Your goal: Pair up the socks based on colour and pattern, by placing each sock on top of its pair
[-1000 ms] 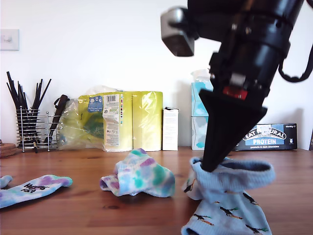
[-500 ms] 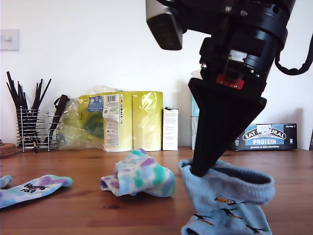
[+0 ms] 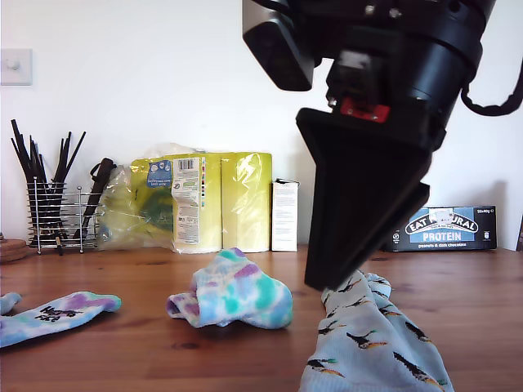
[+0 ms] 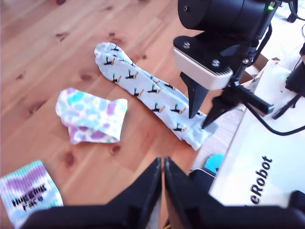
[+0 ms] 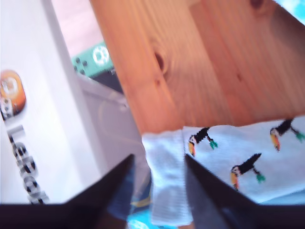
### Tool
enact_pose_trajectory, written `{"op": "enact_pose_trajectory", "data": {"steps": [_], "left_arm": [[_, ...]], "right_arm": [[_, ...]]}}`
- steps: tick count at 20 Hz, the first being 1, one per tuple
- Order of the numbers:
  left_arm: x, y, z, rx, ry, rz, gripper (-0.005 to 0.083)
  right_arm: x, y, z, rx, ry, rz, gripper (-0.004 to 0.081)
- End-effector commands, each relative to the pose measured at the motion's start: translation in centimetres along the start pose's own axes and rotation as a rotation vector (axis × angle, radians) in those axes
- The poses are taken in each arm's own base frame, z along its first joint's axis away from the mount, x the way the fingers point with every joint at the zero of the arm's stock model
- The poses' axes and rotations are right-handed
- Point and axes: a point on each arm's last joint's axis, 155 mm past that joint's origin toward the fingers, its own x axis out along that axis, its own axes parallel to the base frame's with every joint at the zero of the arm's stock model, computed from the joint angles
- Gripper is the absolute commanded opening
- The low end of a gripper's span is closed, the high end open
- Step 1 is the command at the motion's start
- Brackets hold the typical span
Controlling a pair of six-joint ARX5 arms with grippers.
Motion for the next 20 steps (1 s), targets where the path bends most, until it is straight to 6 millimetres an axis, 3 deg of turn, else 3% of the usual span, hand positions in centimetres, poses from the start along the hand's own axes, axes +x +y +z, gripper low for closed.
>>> {"op": "enact_pose_trajectory", "data": {"steps": [1, 5, 8, 11, 14, 18, 20], "left_arm": [[0.5, 0.3, 0.3, 0.016, -0.007, -0.001, -0.0022], [2.0, 1.3, 0.8, 0.028, 0.010, -0.005, -0.0022], [3.0, 2.0, 1.4, 0.067, 0.009, -0.005, -0.0022], [4.3, 2.9, 1.9, 0.066, 0.009, -0.004, -0.0022], [6.3, 4.2, 2.3, 0.060, 0.020, -0.008, -0.0022], [10.4, 6.4, 1.9, -0.010, 0.071, -0.023, -0.0022], [13.2, 8.4, 1.9, -0.155, 0.077, -0.001, 0.0065]], "right_arm": [[-1.7, -0.8, 1.5, 0.066, -0.088, -0.056, -0.0014], [-8.4, -4.9, 4.8, 0.183, -0.351, -0.357, -0.0014], [-13.5, -4.9, 5.8, 0.189, -0.521, -0.443, -0.0014], [-16.8, -4.0, 5.2, 0.227, -0.680, -0.456, -0.0014], [-18.0, -3.7, 2.7, 0.240, -0.765, -0.493, -0.0013], [-16.4, -3.3, -1.4, 0.288, -0.732, -0.483, -0.0013], [-15.9, -3.1, -2.6, 0.294, -0.693, -0.484, -0.0013]]}}
